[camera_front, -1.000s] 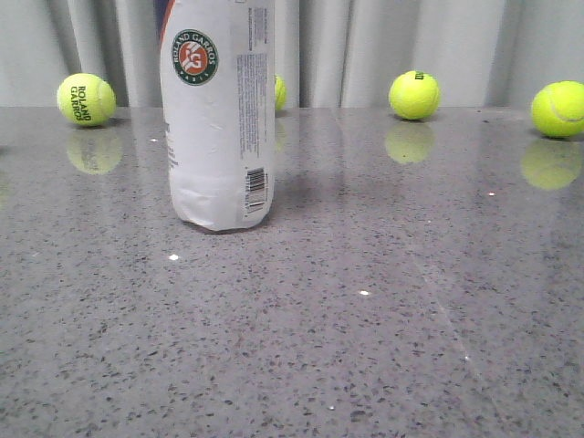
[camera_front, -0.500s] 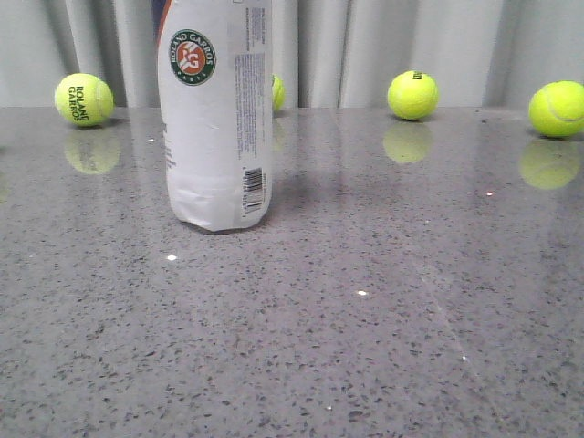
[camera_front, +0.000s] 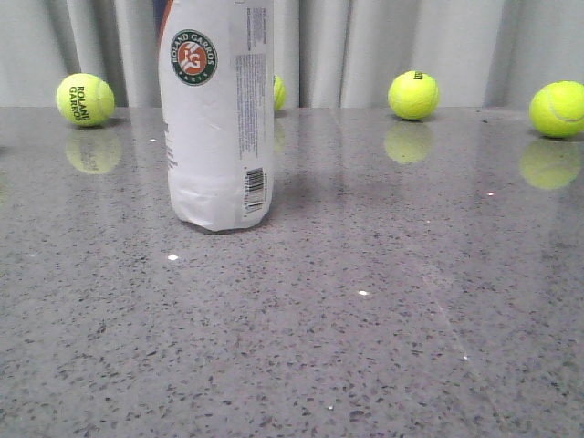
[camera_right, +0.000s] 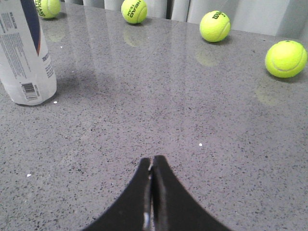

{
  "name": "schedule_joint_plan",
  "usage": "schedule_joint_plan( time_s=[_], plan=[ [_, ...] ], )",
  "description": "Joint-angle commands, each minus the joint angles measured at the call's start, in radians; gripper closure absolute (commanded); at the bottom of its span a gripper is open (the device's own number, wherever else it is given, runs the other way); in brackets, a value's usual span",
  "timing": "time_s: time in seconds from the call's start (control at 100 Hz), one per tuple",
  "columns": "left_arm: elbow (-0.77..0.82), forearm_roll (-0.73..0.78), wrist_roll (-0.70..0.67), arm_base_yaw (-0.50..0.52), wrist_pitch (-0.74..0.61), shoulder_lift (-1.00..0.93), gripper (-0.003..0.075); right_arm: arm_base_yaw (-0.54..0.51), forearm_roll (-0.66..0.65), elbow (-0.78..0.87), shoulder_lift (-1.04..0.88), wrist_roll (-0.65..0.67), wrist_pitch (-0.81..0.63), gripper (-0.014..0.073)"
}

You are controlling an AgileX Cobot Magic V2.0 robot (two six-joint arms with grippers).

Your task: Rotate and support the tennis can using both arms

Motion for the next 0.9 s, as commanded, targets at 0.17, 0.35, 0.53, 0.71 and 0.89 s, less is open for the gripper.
schedule_joint_plan(
  time_s=[0.17, 0.35, 0.53, 0.71, 0.89],
  plan=[
    [0.044, -0.002, -0.013, 0.0, -0.08, -0.034, 0.074, -0.005, -0.01, -0.024, 0.012, 0.002, -0.08, 0.0662],
    [0.044, -0.002, -0.013, 0.0, -0.08, -0.034, 0.074, -0.005, -0.011, -0.024, 0.012, 0.002, -0.08, 0.0662],
    [0.044, -0.002, -0.013, 0.0, -0.08, -0.034, 0.074, -0.005, -0.011, -0.024, 0.012, 0.002, -0.086, 0.0662],
    [0.044, -0.002, -0.013, 0.0, -0.08, -0.034, 0.074, -0.028, -0.012, 0.019, 0.012, 0.002, -0.225, 0.0662],
    [0.044, -0.002, -0.013, 0.0, -0.08, -0.034, 0.074, -0.138, -0.01, 0.134, 0.012, 0.002, -0.48, 0.0662]
  ],
)
